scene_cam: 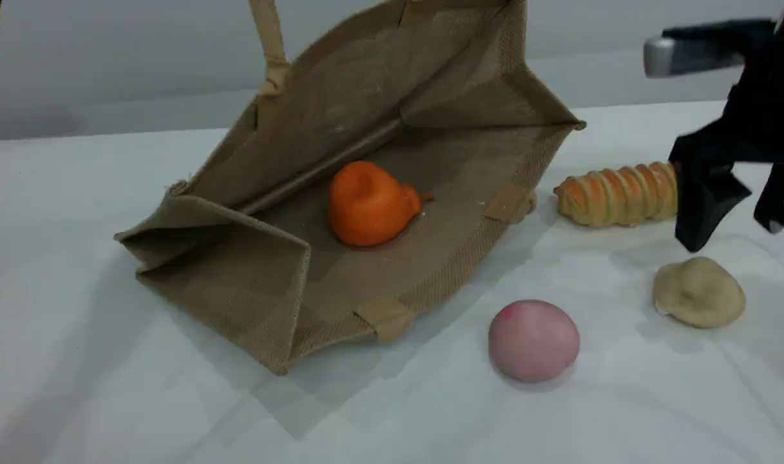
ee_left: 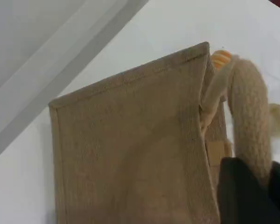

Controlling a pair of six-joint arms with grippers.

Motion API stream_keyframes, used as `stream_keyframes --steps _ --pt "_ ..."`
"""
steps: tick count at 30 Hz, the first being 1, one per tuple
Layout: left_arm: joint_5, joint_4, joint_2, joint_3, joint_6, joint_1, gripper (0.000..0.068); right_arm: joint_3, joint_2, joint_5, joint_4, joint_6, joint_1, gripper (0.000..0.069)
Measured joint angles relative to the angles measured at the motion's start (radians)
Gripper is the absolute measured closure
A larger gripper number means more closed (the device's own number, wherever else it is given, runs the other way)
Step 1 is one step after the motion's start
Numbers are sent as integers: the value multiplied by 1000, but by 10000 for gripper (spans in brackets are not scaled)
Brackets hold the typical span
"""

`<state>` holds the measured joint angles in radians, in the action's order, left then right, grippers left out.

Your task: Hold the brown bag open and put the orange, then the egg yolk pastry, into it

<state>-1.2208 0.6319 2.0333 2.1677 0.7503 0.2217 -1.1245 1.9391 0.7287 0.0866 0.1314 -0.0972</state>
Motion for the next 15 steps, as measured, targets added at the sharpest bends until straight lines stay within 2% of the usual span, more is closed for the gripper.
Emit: stream_keyframes --steps 15 --pt "0 0 0 0 0 0 582 0 90 -84 20 27 -2 113"
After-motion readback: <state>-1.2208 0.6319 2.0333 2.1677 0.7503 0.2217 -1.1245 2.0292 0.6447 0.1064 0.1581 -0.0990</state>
